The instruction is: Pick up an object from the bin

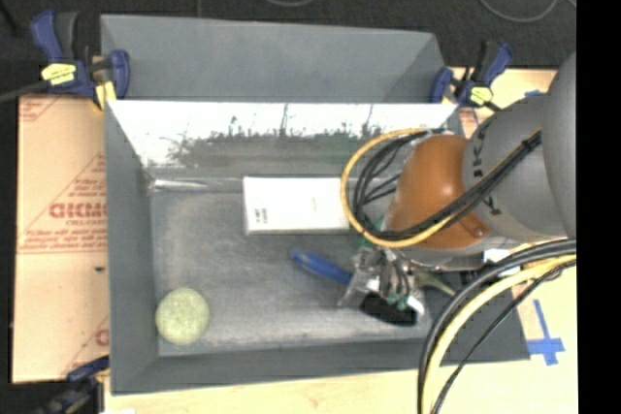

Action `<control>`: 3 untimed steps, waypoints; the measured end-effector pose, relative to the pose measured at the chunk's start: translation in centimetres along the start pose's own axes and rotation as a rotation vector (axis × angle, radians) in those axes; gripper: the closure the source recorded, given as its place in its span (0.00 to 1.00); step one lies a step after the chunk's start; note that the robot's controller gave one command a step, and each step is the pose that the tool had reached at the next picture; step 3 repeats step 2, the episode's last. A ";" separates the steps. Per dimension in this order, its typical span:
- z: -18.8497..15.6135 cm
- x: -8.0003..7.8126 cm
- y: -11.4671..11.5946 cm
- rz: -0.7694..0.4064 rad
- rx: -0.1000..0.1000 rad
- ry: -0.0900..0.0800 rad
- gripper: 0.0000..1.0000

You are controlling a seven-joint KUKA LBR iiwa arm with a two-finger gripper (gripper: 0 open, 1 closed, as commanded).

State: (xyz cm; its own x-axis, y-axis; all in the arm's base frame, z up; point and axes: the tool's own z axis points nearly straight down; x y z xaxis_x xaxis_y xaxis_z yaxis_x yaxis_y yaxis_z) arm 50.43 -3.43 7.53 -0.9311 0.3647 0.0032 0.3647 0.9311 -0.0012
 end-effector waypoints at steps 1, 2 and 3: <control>-1.5 0.0 0.0 0.000 0.000 0.002 1.00; -2.9 -0.1 0.0 -0.001 -0.002 -0.005 1.00; -2.9 -0.1 0.0 -0.001 -0.002 -0.005 1.00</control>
Offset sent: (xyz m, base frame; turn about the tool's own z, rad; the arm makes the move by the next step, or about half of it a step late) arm -0.0002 0.0002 0.0440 0.0000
